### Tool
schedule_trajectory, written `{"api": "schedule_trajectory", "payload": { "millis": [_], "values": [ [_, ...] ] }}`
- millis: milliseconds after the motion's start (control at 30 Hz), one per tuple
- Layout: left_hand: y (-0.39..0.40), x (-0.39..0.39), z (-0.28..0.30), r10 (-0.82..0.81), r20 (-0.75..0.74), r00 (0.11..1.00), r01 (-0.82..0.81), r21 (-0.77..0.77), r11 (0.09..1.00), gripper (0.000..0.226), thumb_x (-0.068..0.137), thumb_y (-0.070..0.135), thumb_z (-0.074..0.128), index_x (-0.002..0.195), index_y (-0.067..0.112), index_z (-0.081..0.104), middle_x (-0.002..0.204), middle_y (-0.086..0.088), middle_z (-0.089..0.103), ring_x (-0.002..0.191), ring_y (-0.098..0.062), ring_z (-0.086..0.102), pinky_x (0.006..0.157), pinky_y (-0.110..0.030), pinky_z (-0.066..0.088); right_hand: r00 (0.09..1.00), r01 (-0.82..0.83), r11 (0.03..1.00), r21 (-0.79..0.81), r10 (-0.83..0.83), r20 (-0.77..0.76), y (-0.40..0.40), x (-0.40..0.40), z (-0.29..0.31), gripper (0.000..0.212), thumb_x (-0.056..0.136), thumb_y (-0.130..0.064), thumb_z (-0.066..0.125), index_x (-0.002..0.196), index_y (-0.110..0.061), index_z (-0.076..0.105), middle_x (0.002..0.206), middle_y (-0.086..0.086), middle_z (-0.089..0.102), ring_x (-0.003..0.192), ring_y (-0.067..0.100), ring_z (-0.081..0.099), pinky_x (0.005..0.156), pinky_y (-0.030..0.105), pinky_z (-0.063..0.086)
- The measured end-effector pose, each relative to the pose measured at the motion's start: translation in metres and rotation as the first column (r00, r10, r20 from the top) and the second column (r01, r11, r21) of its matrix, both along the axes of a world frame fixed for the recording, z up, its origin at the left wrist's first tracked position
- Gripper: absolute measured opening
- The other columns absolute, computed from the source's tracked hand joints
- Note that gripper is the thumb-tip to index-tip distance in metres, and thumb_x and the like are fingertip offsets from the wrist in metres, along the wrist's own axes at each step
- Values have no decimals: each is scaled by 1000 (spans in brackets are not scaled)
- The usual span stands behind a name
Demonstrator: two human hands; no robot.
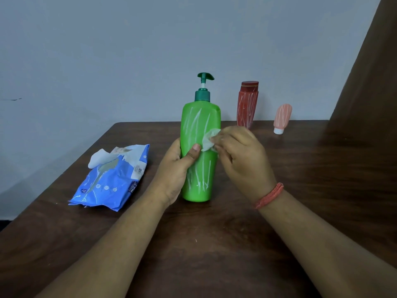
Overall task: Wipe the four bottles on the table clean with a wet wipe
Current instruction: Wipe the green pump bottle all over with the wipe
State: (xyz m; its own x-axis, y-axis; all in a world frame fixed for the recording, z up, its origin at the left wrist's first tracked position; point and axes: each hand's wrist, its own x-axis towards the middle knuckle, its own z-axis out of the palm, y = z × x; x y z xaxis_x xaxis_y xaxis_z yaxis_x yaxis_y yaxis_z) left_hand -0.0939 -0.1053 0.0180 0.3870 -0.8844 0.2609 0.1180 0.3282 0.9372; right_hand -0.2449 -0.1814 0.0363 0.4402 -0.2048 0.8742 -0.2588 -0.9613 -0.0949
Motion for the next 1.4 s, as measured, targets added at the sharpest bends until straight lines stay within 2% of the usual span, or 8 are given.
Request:
{"api": "schedule_trajectory", "payload": {
  "millis": [167,300,433,567,733,1067,1300,1400],
  "values": [
    [-1,3,0,3,-101,995,-3,-8,1000,28,92,24,58,117,12,61,96,-4,76,85,-18,73,70,-31,59,972,-131,990,-41,121,-203,5,0,-13,11,90,1,67,97,-3,75,98,9,68,88,29,62,75,43,54],
    [-2,4,-1,2,-128,992,-2,2,1000,29,93,24,58,120,11,61,98,-7,76,87,-21,72,71,-34,60,993,-63,998,-2,63,-100,2,5,-7,7,89,1,68,91,-1,74,98,8,69,91,29,61,80,42,52],
    [-4,10,-3,58,-196,979,-55,20,998,24,100,19,54,121,9,61,102,-11,74,92,-25,71,80,-40,60,937,-186,983,-6,175,-302,4,2,-16,13,94,-8,62,93,-4,74,99,6,69,92,27,61,78,42,53],
    [-5,13,-4,76,-205,976,-69,40,997,28,101,20,54,125,7,60,107,-11,74,94,-25,72,78,-40,61,966,-101,995,22,103,-239,3,5,-11,8,88,-2,67,92,-4,73,97,7,68,88,28,62,74,43,54],
    [-6,17,-7,137,-250,959,-123,72,990,37,100,24,56,130,3,56,107,-13,72,98,-28,70,83,-41,59,882,-226,972,65,233,-409,4,2,-15,12,91,-13,63,92,-8,73,94,3,66,87,27,62,72,43,55],
    [-9,21,-8,193,-323,927,-166,109,980,36,101,24,57,130,4,56,107,-13,72,95,-26,71,82,-43,60,882,-173,980,98,198,-427,3,4,-15,17,91,-17,57,91,-9,72,92,3,65,85,27,64,72,41,56],
    [-11,22,-8,208,-344,916,-183,104,978,10,102,23,56,106,15,59,91,-5,75,86,-22,72,80,-42,60,859,-239,965,106,261,-440,13,8,-20,19,93,-17,56,94,-9,73,95,3,66,88,26,63,75,36,55],
    [-11,23,-8,216,-348,912,-192,102,976,9,101,23,57,105,15,60,88,-3,75,84,-20,73,80,-43,61,920,-123,983,133,163,-357,5,6,-19,9,87,-12,64,91,-9,73,94,4,65,86,26,64,73,41,57]
  ]
}}
